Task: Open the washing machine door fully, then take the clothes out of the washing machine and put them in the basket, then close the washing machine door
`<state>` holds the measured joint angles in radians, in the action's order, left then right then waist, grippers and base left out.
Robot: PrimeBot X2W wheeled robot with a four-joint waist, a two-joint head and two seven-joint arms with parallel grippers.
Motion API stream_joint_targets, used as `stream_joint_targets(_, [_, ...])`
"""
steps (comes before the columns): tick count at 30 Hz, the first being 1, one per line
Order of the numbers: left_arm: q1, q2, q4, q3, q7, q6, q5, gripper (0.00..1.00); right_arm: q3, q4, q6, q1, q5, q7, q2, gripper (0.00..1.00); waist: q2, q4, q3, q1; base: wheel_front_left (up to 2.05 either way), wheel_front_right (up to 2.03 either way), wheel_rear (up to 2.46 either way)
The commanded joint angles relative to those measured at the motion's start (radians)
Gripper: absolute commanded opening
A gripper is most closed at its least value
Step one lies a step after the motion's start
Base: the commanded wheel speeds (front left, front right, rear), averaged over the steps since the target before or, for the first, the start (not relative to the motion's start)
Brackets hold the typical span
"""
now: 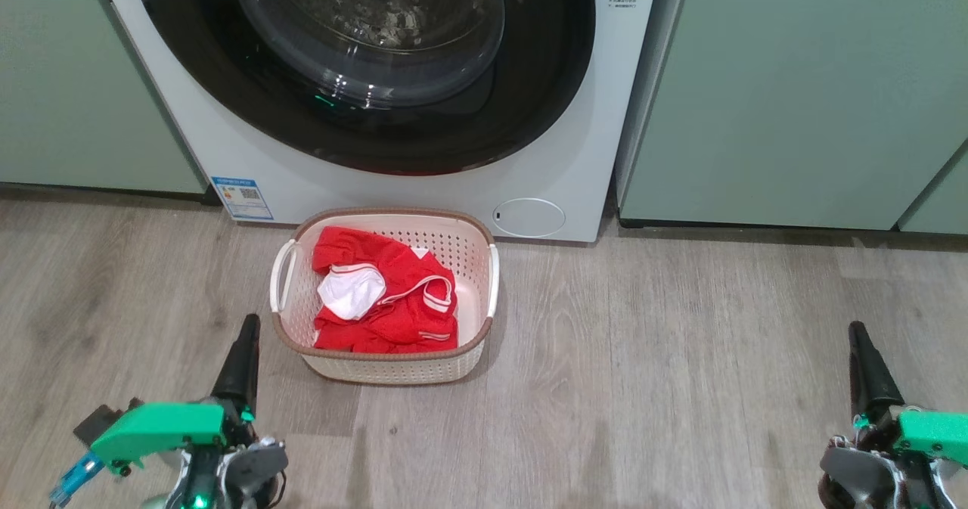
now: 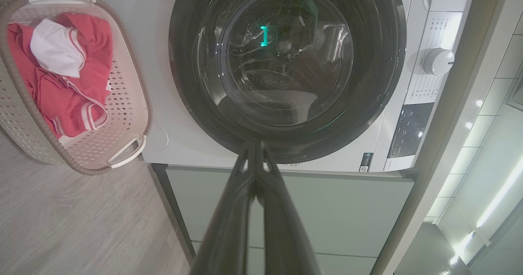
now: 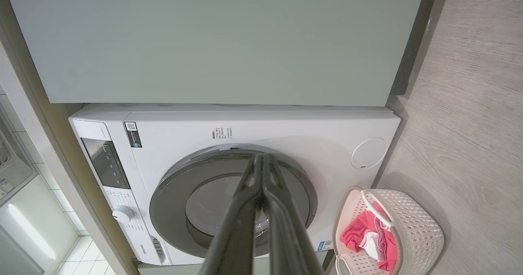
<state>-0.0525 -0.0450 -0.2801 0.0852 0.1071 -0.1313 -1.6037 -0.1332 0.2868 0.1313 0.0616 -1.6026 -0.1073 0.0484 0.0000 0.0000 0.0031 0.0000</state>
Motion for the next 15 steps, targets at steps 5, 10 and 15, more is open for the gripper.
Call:
stream_joint_targets(5, [-0.055, -0.005, 0.035, 0.028, 0.006, 0.001, -0.005, 0.00, 0.019, -0.042, -0.001, 0.046, -0.006, -0.006, 0.002, 0.00, 0.0000, 0.000, 0.000, 0.0000, 0.00, 0.00, 0.00])
stream_joint_targets(10, [-0.055, -0.005, 0.035, 0.028, 0.006, 0.001, -0.005, 0.00, 0.020, -0.042, -0.001, 0.046, -0.006, -0.006, 0.002, 0.00, 0.0000, 0.000, 0.000, 0.0000, 0.00, 0.00, 0.00])
stream_joint_targets(15, [-0.055, -0.005, 0.035, 0.028, 0.006, 0.001, -0.005, 0.00, 0.020, -0.042, -0.001, 0.046, -0.006, -0.006, 0.002, 0.00, 0.0000, 0.000, 0.000, 0.0000, 0.00, 0.00, 0.00])
